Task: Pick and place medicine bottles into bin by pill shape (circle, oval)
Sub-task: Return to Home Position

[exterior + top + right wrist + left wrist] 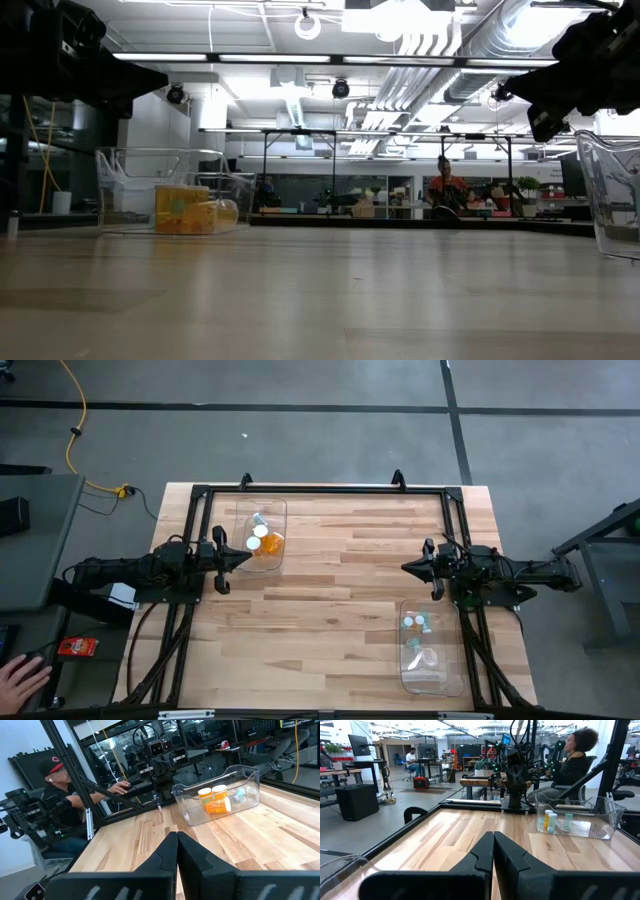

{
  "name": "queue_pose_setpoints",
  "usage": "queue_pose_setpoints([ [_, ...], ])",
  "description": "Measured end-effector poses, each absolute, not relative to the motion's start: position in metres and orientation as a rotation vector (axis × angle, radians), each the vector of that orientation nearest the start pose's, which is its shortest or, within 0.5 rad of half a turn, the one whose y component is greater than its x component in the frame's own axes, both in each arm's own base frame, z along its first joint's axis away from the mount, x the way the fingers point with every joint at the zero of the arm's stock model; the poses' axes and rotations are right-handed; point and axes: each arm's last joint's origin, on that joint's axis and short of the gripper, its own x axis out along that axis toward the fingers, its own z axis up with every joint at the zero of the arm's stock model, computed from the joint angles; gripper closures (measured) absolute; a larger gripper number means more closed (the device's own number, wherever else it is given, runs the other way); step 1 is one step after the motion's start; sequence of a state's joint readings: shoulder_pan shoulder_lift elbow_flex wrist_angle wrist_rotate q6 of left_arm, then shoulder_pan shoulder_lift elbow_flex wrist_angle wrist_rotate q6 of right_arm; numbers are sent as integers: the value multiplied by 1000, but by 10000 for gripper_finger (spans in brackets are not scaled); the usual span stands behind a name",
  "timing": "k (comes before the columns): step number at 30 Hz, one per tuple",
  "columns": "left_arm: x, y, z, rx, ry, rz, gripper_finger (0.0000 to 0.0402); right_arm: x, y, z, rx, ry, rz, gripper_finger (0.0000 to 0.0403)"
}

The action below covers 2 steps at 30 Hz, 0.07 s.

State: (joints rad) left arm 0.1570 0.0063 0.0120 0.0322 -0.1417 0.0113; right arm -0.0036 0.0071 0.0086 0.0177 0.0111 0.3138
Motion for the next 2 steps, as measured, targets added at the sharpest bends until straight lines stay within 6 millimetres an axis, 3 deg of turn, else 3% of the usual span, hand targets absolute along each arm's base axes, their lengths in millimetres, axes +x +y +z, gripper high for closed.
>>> queue_pose_setpoints([
  [2,95,19,170,11,-36,299,401,98,-1,168,314,-21,-12,402],
])
